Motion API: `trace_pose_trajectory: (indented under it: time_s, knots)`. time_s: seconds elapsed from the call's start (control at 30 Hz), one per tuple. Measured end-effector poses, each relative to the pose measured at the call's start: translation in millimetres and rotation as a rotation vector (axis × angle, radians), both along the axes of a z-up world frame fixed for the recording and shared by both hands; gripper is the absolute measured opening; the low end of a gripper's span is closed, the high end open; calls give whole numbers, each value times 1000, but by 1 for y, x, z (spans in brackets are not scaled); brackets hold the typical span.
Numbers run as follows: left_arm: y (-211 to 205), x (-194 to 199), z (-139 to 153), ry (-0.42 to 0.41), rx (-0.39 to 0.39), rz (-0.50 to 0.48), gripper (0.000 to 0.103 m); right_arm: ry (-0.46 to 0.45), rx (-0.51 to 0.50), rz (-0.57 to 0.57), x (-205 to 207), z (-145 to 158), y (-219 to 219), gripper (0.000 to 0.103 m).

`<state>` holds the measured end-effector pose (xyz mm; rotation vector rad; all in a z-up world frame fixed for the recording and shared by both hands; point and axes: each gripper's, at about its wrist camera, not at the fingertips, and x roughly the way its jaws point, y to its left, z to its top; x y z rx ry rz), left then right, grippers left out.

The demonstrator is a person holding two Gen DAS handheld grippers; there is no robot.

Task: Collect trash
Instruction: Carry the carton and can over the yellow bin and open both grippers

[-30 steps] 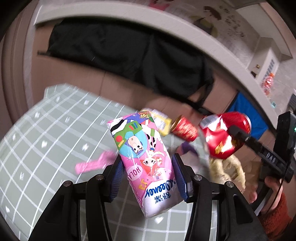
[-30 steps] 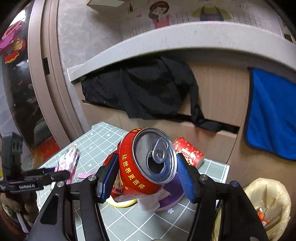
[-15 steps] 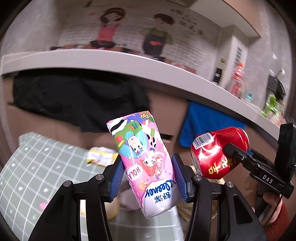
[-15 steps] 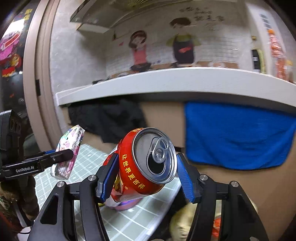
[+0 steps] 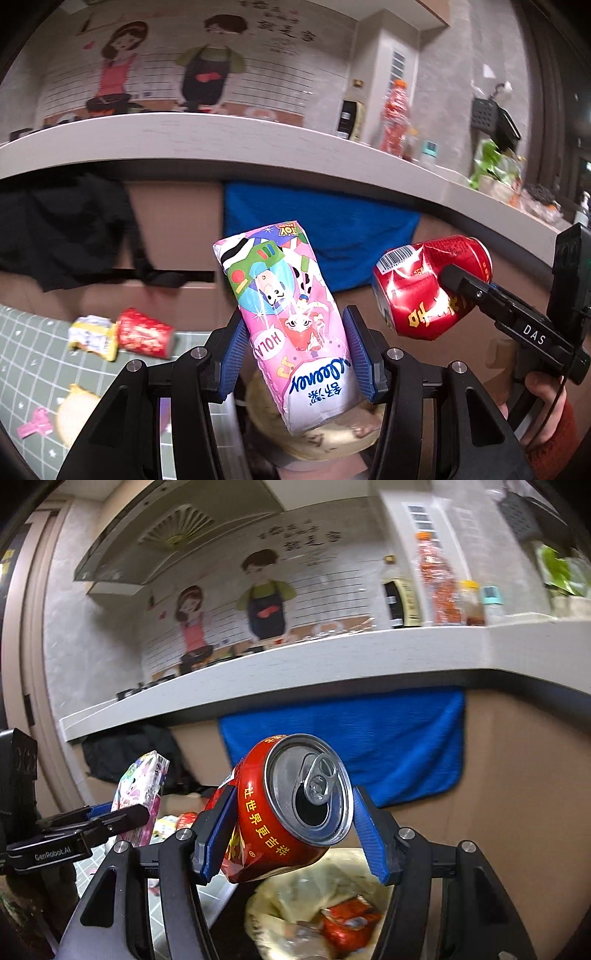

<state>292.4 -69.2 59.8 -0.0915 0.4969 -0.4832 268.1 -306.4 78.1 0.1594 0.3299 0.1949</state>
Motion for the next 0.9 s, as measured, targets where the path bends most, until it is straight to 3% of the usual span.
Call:
trace_pose_trajectory:
  time_s: [0.4,0.9]
  knots:
    - [-49,7,-26,34,26,-47,52,29,12,-56,-7,-15,-35,58]
    - [-51,26,-51,85,33,-50,52,104,-3,-56,11,-44,-33,58]
